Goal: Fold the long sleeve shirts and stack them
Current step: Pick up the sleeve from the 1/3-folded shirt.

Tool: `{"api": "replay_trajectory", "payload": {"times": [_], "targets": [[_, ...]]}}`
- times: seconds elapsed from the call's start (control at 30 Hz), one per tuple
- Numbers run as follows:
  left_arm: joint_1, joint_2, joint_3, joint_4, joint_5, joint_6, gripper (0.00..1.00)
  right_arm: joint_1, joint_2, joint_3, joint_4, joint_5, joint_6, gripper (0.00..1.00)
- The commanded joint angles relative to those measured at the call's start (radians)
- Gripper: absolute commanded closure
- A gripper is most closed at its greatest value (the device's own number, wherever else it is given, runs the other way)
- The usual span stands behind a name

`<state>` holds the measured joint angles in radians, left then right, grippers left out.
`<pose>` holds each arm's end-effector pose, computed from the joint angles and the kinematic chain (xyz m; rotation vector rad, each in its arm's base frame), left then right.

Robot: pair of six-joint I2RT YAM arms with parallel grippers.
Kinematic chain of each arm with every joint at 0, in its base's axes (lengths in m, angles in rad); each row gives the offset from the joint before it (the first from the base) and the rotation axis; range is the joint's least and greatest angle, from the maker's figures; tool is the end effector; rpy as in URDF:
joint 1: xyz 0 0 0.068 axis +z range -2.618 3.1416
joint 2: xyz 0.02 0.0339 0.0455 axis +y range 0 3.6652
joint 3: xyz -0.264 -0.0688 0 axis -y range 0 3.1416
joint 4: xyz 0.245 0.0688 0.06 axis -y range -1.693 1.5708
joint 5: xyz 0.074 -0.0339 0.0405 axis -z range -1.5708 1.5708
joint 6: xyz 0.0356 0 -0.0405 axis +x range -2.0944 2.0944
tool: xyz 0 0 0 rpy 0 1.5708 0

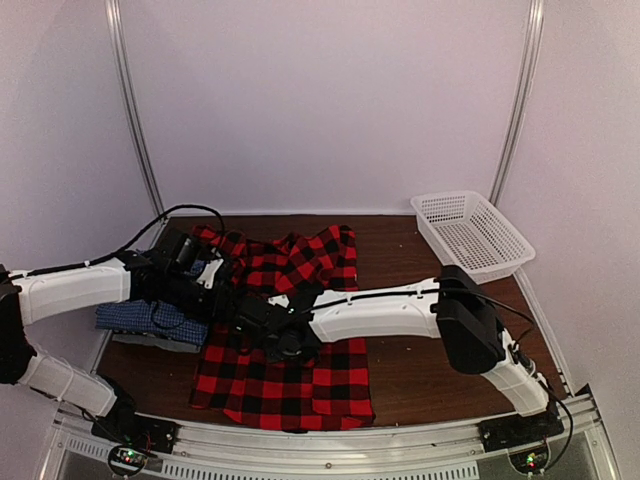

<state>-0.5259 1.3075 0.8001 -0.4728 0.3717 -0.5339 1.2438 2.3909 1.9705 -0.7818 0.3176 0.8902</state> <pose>0.2134 -0.1388 0.2128 0.1431 2.6907 -0.8500 0.1711 0.4700 0.1478 -0.3926 2.6520 0.2303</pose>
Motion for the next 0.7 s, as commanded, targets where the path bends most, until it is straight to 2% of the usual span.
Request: {"api": "replay_trajectory", "payload": {"times": [0.0, 0.2, 0.33, 0.43, 0.67], "targets": [[0.017, 0.000, -0.013, 0.018, 0.035, 0.036, 0.53, -0.004, -0.058, 0.019, 0.021, -0.005, 0.013, 1.00], [0.028, 0.011, -0.015, 0.024, 0.051, 0.050, 0.53, -0.005, -0.183, -0.032, 0.098, -0.015, 0.026, 1.00], [0.031, 0.019, -0.012, 0.031, 0.065, 0.058, 0.53, -0.007, -0.303, -0.149, 0.173, -0.002, 0.064, 1.00], [0.032, 0.030, -0.007, 0.033, 0.079, 0.067, 0.53, -0.014, -0.423, -0.324, 0.244, 0.010, 0.125, 1.00], [0.032, 0.066, 0.001, 0.058, 0.124, 0.075, 0.53, -0.036, -0.724, -0.873, 0.474, -0.008, 0.334, 1.00]]}}
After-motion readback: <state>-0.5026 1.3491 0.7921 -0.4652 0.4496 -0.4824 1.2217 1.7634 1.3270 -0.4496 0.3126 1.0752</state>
